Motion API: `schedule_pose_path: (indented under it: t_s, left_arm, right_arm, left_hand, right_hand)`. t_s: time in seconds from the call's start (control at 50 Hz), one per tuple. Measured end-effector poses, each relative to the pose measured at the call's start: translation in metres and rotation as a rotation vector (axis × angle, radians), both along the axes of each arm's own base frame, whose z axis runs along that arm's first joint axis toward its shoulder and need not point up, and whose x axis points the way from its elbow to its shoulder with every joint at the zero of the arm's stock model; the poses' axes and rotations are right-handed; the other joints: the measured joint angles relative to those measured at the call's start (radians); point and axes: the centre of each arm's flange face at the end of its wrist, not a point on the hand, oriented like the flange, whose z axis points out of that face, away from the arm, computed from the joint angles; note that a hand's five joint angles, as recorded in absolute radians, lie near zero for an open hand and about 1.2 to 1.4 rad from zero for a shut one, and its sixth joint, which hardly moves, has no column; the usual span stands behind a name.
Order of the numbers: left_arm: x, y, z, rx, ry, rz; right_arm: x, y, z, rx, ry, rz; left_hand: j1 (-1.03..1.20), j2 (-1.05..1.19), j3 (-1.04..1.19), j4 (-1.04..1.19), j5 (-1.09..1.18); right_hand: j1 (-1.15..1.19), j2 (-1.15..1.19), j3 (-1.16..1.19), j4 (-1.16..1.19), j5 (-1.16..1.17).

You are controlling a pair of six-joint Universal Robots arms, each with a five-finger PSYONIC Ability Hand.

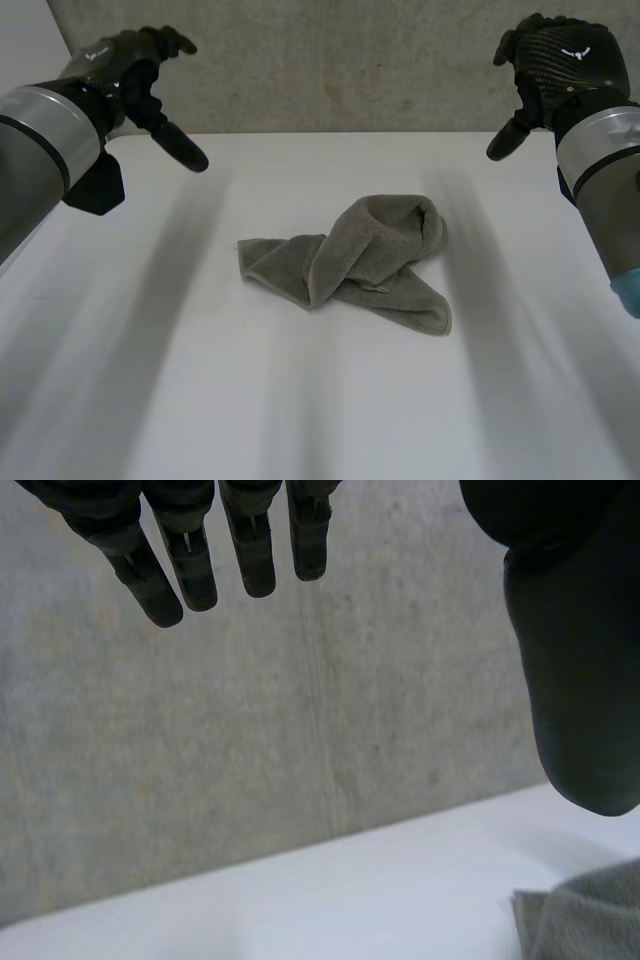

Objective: Fold the towel.

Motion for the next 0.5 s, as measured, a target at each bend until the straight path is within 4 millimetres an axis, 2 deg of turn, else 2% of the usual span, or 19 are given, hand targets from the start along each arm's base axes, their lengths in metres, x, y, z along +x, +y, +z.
schedule_pose_path:
  t_s: [0.12, 0.24, 0.5]
  left_arm:
    - [0.002, -0.004, -0.008, 0.048, -0.025, 0.013]
    - [0.002, -0.004, -0.009, 0.049, -0.029, 0.018]
    - [0.002, -0.003, -0.012, 0.054, -0.037, 0.017]
  right_arm:
    - [-0.01, -0.011, -0.003, 0.098, -0.022, -0.026]
    - [-0.02, -0.019, -0.004, 0.115, -0.031, -0.054]
    - [-0.021, -0.02, -0.002, 0.104, -0.027, -0.048]
  left_hand:
    - [0.0, 0.0, 0.0, 0.0, 0.0]
    - [0.0, 0.0, 0.0, 0.0, -0.001]
    - [0.0, 0.0, 0.0, 0.0, 0.001]
  right_hand:
    - [0.0, 0.0, 0.0, 0.0, 0.0]
    - [0.0, 0.0, 0.0, 0.0, 0.0]
    - [0.0, 0.0, 0.0, 0.0, 0.0]
